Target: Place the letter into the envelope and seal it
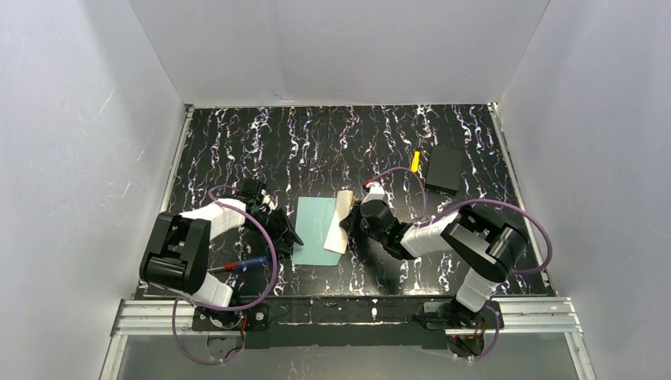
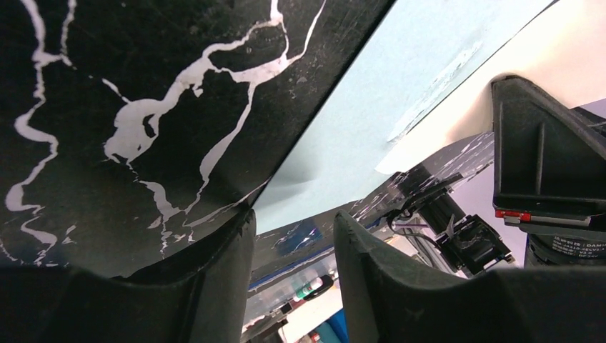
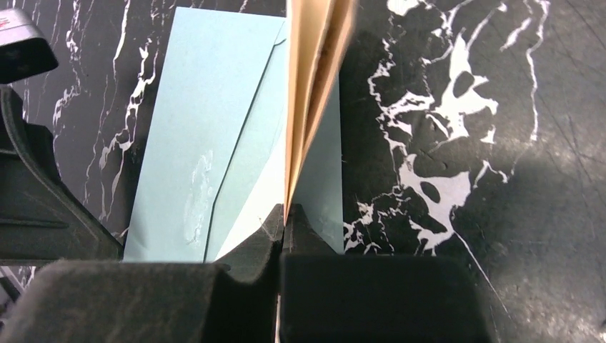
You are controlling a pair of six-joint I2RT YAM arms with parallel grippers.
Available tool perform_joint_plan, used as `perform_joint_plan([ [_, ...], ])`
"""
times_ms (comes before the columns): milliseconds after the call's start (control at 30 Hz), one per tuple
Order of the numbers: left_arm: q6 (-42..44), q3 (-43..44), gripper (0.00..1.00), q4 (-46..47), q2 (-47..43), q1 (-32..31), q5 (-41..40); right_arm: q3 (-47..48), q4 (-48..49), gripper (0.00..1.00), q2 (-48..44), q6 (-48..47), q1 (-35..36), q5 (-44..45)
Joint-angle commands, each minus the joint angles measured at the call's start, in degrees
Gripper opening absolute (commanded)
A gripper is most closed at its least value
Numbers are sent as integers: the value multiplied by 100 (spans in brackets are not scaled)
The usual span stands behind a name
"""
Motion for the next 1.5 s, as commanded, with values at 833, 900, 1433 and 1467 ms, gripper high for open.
perform_joint_plan([
  [833,-1373,-502,34,1316,291,-348,-267,-42,650,1,493,2533,-19,-893],
  [900,-1375,-441,34,1359,283,-365,-286,-92,531,1,517,2928,-32,-935],
  [1433,-334,398,37,359,486,-400,-1162,1105,-1888,36,400,1343,-315,-1412],
  [1467,-260,467,38,257,467,-402,-1277,1212,-2123,43,351,1187,-337,-1333],
])
